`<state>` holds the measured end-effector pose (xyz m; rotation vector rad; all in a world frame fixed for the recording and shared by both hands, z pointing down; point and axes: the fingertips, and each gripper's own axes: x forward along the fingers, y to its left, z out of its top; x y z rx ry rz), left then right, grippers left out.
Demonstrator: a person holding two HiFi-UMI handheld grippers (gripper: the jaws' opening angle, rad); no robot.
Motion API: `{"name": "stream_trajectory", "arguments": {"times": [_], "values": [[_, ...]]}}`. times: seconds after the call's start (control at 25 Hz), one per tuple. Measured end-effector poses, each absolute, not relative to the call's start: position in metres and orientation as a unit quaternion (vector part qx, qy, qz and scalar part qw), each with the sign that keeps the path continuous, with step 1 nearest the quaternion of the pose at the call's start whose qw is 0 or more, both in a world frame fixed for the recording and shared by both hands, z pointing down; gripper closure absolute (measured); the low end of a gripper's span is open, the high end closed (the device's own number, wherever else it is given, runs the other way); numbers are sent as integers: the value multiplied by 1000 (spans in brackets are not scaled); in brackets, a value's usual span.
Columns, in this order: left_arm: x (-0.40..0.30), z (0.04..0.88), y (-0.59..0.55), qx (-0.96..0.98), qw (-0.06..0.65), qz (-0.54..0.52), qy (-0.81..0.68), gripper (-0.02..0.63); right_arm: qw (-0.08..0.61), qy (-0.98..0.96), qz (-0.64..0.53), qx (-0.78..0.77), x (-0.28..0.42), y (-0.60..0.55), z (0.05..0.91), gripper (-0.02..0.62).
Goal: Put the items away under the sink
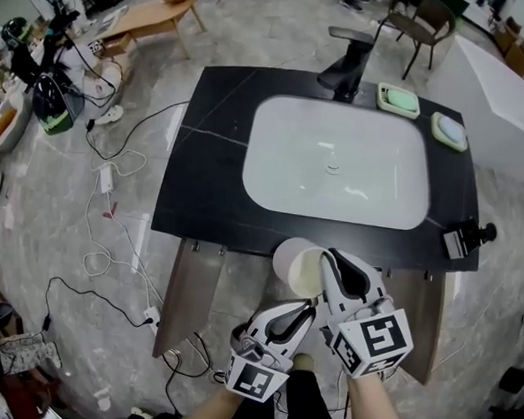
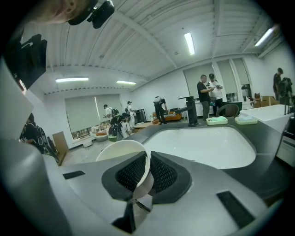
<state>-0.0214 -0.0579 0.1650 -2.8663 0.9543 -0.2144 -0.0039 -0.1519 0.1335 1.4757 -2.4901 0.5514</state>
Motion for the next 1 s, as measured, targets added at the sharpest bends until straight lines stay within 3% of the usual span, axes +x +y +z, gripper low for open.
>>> {"name": "stream_trajectory", "arguments": {"times": [1.0], "values": [[2,237,-44,-947,5,-94,308,597,121,-809,230,528,76,-83,217,543]]}}
